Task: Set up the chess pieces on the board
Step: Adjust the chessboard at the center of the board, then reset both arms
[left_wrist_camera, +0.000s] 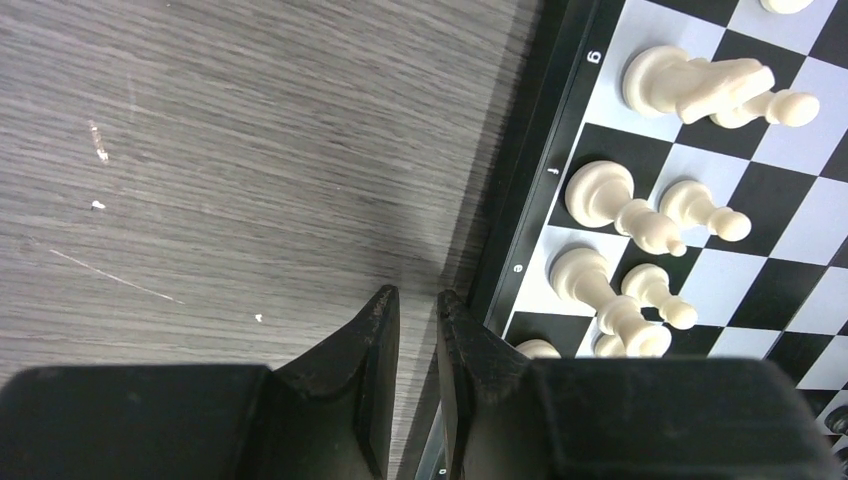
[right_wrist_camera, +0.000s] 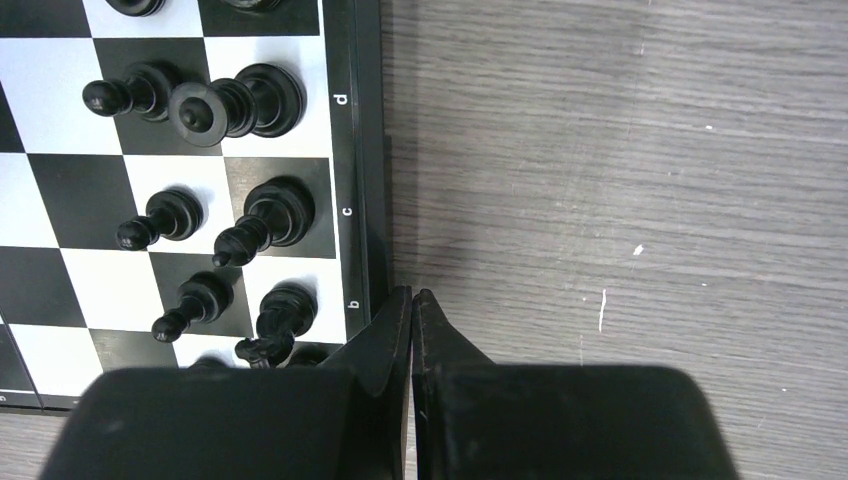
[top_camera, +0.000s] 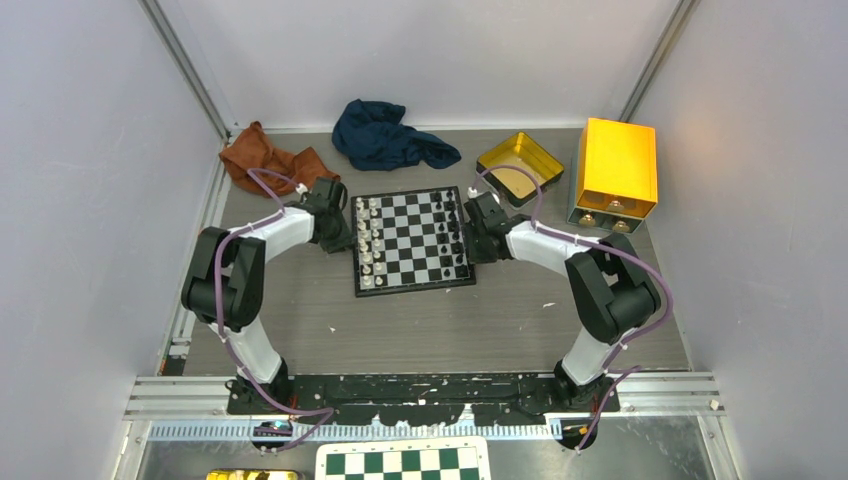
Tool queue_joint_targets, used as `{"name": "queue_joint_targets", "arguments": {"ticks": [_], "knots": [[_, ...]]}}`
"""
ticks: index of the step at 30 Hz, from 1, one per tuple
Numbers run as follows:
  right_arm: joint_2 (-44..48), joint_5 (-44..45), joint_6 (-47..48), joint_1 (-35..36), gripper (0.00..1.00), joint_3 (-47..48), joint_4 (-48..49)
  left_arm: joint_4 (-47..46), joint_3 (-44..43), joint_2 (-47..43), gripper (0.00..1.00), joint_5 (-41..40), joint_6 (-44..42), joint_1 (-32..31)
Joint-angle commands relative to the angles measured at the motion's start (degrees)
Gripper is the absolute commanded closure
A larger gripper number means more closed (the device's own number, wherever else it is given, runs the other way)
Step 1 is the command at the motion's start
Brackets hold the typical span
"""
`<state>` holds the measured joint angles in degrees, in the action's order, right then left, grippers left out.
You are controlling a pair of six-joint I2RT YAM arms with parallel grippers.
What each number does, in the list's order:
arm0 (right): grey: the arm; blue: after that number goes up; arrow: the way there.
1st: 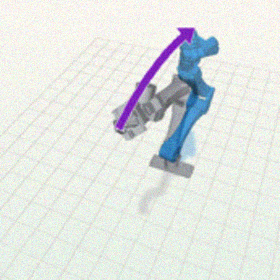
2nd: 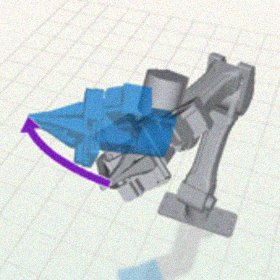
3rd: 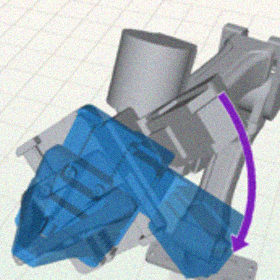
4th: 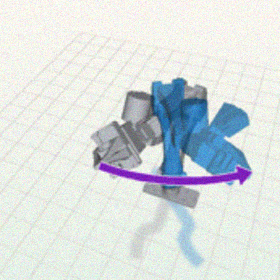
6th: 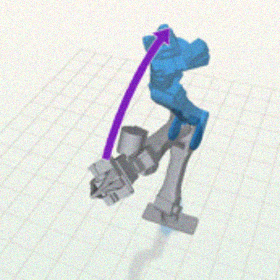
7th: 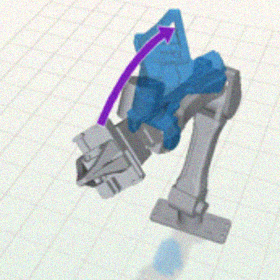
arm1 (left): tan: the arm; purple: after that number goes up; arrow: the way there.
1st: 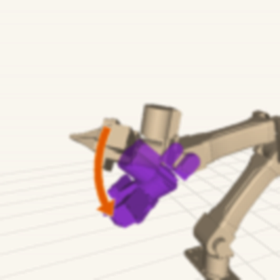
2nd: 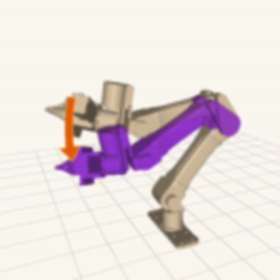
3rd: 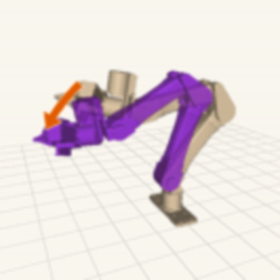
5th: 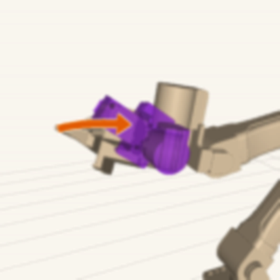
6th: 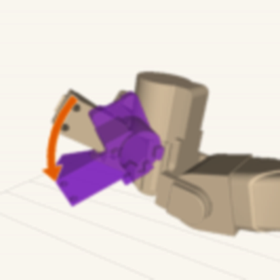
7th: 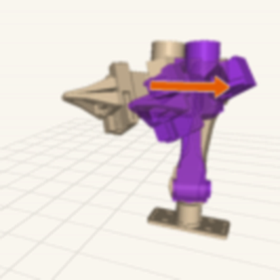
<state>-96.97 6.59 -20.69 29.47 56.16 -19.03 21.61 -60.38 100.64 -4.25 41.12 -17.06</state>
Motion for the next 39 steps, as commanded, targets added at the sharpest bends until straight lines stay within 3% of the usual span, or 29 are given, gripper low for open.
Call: {"name": "queue_joint_targets", "arguments": {"ticks": [1,18,28,33,39], "knots": [[4.2,-1.8,-2.4,1.7,1.0,-0.3,2.4,-2.5,-2.2,0.9,0.77,3.6,-1.0,-1.9],[6.1,-0.1,-2.7,2.0,1.0,-2.0,2.4,-1.6,-2.5,1.0,0.78,2.3,-1.4,-3.9],[7.9,5.4,2.2,1.5,0.96,2.9,-1.4,6.4,-5.1,-4.9,0.7,-10.8,-2.1,-2.5],[9.3,6.9,4.7,-1.2,0.88,6.0,-3.0,8.4,-5.9,-10.1,0.68,-15.7,-4.4,-0.2],[11.1,6.7,6.8,-10.4,0.74,9.0,0.3,6.6,-7.6,-18.0,0.4,-18.9,-12.0,3.1]]}}
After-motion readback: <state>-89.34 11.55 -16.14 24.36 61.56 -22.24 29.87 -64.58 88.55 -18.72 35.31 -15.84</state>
